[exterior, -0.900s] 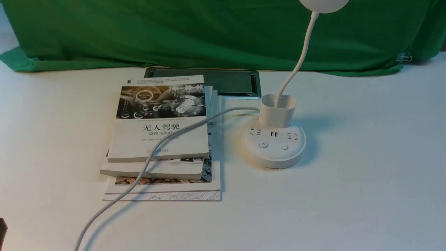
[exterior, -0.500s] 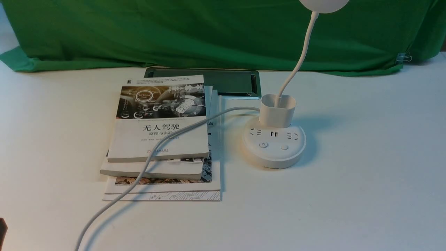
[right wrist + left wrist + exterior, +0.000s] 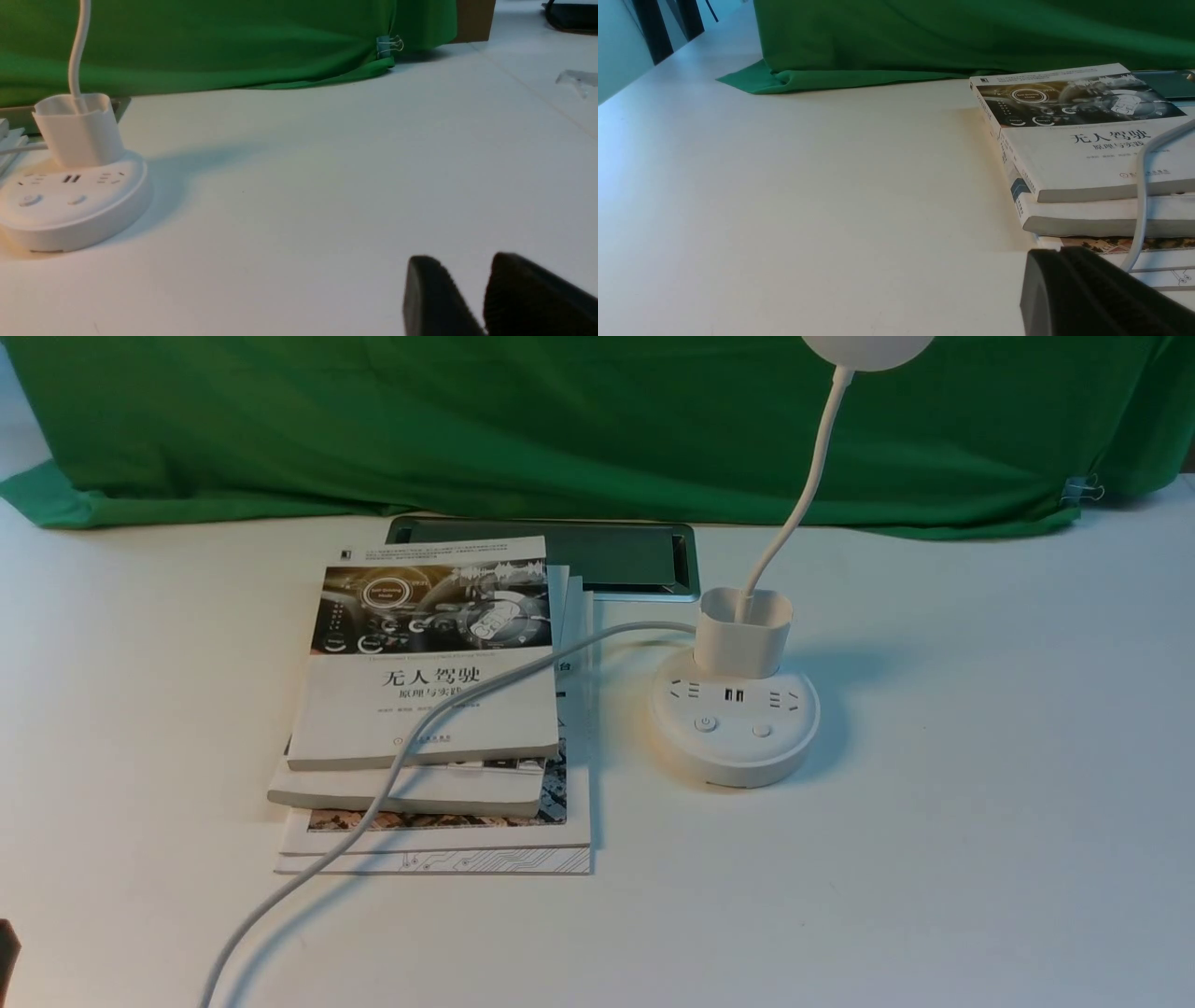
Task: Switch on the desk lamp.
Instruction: Use the right arm to press the button switch on the lamp holder
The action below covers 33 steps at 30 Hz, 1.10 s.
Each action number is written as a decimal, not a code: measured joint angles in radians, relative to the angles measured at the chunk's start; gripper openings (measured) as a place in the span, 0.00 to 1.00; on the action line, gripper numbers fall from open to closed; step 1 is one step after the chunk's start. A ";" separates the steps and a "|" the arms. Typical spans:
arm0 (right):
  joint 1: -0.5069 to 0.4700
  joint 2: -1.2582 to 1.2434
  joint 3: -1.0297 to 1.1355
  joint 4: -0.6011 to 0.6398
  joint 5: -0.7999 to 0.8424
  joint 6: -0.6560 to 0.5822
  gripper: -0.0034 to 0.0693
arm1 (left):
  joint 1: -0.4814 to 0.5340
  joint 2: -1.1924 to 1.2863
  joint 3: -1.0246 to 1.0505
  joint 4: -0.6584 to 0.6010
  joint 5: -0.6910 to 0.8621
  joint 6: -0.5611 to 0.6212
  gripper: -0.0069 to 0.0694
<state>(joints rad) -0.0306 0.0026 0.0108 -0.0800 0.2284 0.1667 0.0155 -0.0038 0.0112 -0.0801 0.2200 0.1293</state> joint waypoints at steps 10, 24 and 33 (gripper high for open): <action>0.000 0.000 0.000 0.000 0.002 0.000 0.37 | 0.000 0.000 0.000 0.000 0.000 0.000 0.12; 0.000 0.000 0.000 0.285 -0.031 0.623 0.37 | 0.000 0.000 0.000 0.000 0.000 0.000 0.12; 0.000 0.000 0.000 0.237 -0.091 0.740 0.37 | 0.000 0.000 0.000 0.000 0.000 0.000 0.12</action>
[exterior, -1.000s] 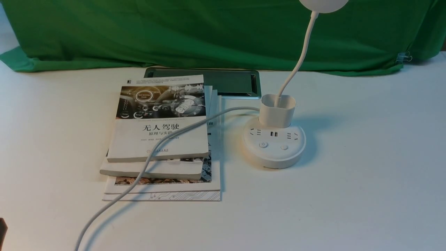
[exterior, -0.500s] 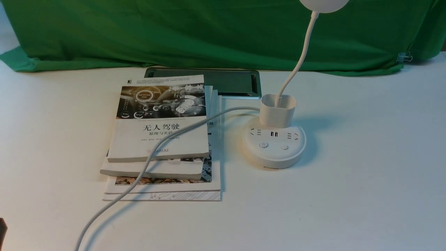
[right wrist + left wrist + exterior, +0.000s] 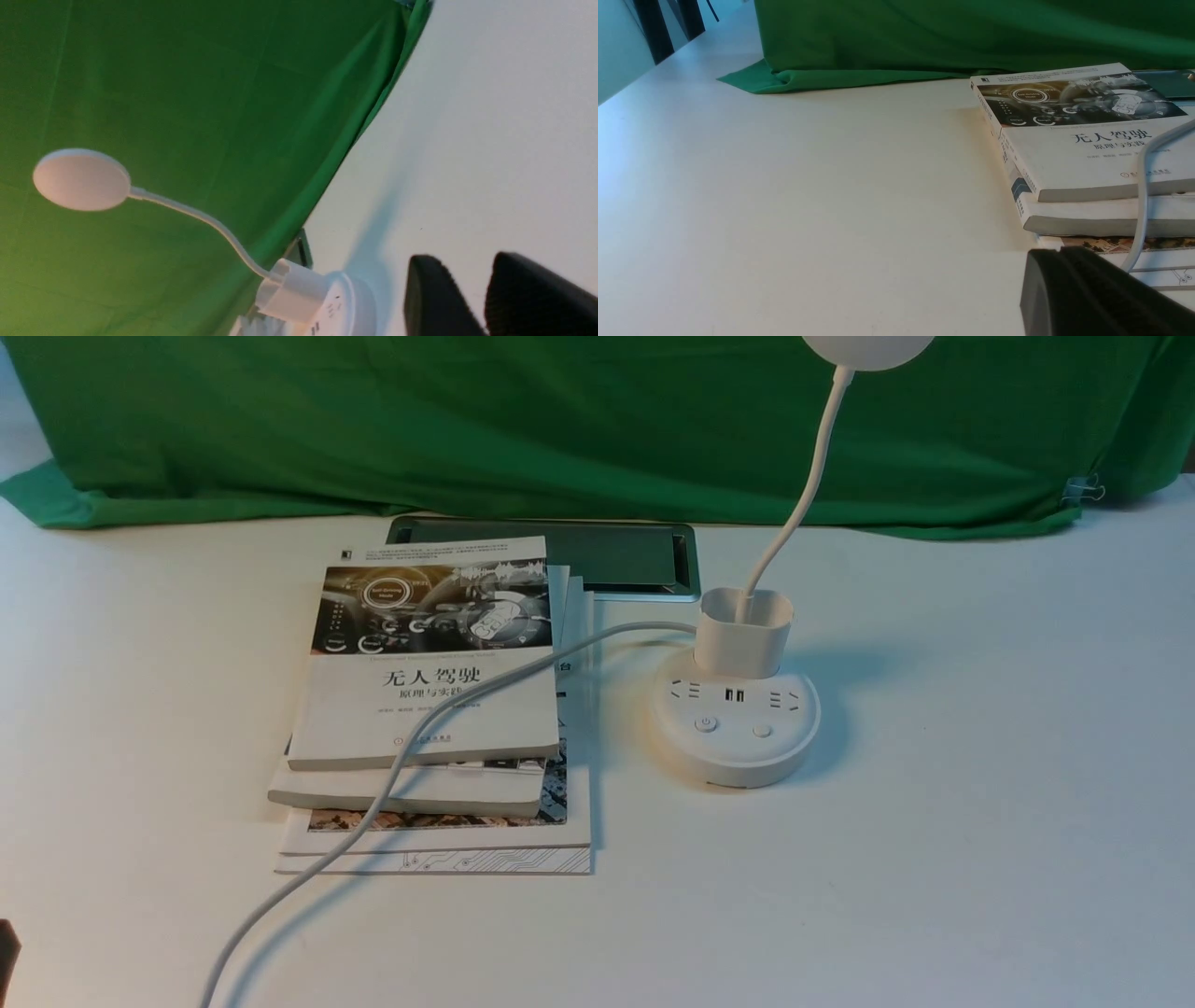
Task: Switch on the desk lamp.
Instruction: Use the right arm to press the button switch on the lamp holder
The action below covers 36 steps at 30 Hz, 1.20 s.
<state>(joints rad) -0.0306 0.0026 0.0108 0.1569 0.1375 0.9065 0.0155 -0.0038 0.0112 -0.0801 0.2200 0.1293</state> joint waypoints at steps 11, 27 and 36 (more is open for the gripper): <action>0.000 0.036 -0.132 -0.063 -0.045 -0.462 0.29 | 0.000 0.000 0.000 0.000 0.000 0.000 0.12; 0.240 0.824 -0.939 -0.064 0.614 -1.262 0.08 | 0.000 0.000 0.000 0.000 0.000 0.000 0.12; 0.474 1.263 -1.206 -0.076 0.728 -1.288 0.08 | 0.000 0.000 0.000 0.000 0.000 0.000 0.12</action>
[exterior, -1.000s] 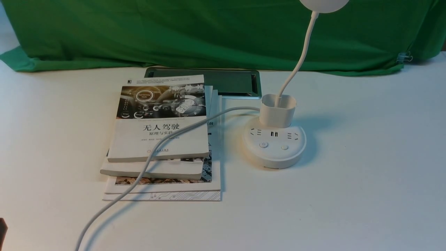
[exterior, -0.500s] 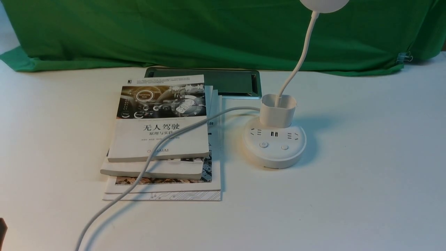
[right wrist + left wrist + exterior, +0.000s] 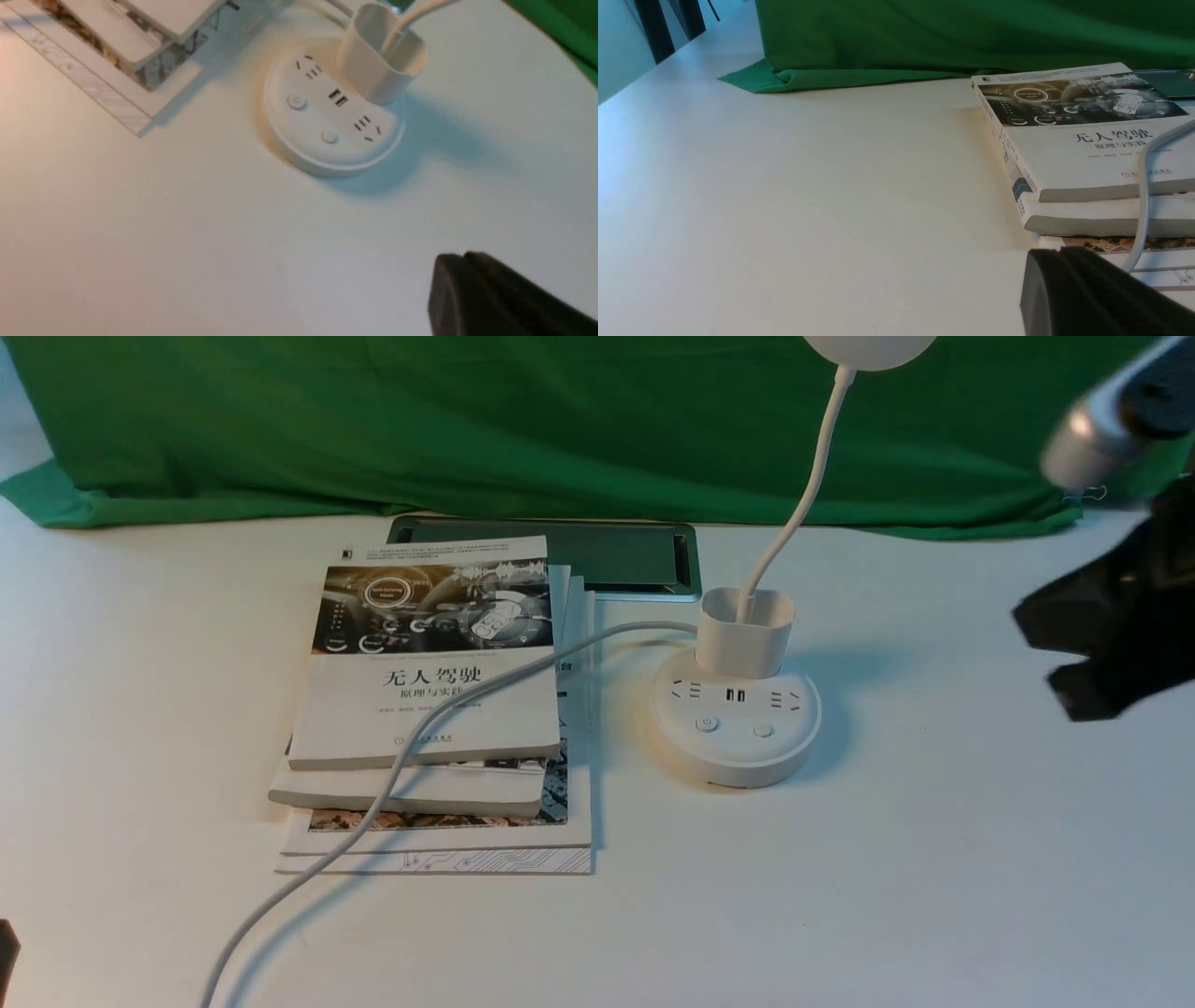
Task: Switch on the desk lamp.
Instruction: Use the right arm to press the button switch on the lamp holder
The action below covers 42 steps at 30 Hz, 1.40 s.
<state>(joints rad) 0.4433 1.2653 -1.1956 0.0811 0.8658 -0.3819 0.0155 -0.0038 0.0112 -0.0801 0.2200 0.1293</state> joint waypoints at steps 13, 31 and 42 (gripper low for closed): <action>0.034 0.483 -0.194 -0.028 -0.012 0.000 0.08 | 0.000 0.000 0.000 0.000 0.001 0.000 0.12; 0.034 0.732 -0.271 -0.036 -0.180 0.001 0.09 | 0.000 0.000 0.000 0.000 0.001 0.000 0.12; 0.024 0.751 -0.271 -0.038 -0.196 0.017 0.10 | 0.000 0.000 0.000 0.000 0.001 0.000 0.12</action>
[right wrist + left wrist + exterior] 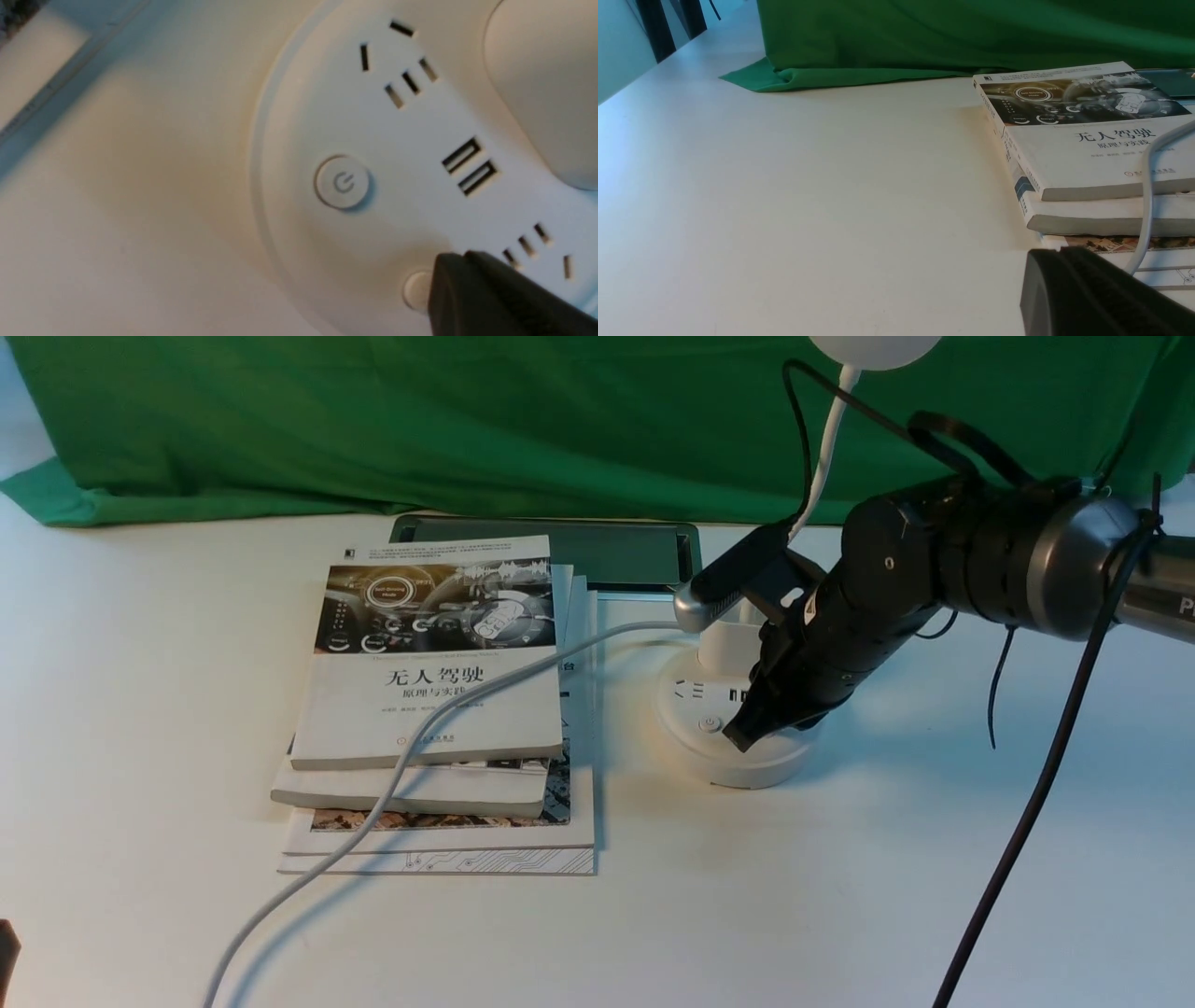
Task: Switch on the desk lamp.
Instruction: Use the right arm to press the button switch on the lamp holder
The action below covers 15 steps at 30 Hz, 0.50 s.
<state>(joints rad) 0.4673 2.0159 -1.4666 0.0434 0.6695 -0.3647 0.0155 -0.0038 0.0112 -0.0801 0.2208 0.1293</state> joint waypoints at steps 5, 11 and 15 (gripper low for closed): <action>-0.002 0.009 0.000 0.000 0.002 0.001 0.10 | 0.000 0.000 0.000 0.000 0.000 0.000 0.12; -0.002 0.015 0.000 0.000 0.002 0.002 0.10 | 0.000 0.000 0.000 0.000 0.000 0.000 0.12; -0.002 0.020 0.000 0.000 0.005 0.002 0.10 | 0.000 0.000 0.000 0.000 0.000 0.000 0.12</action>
<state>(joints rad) 0.4653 2.0354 -1.4666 0.0434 0.6742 -0.3625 0.0155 -0.0038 0.0112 -0.0801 0.2208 0.1293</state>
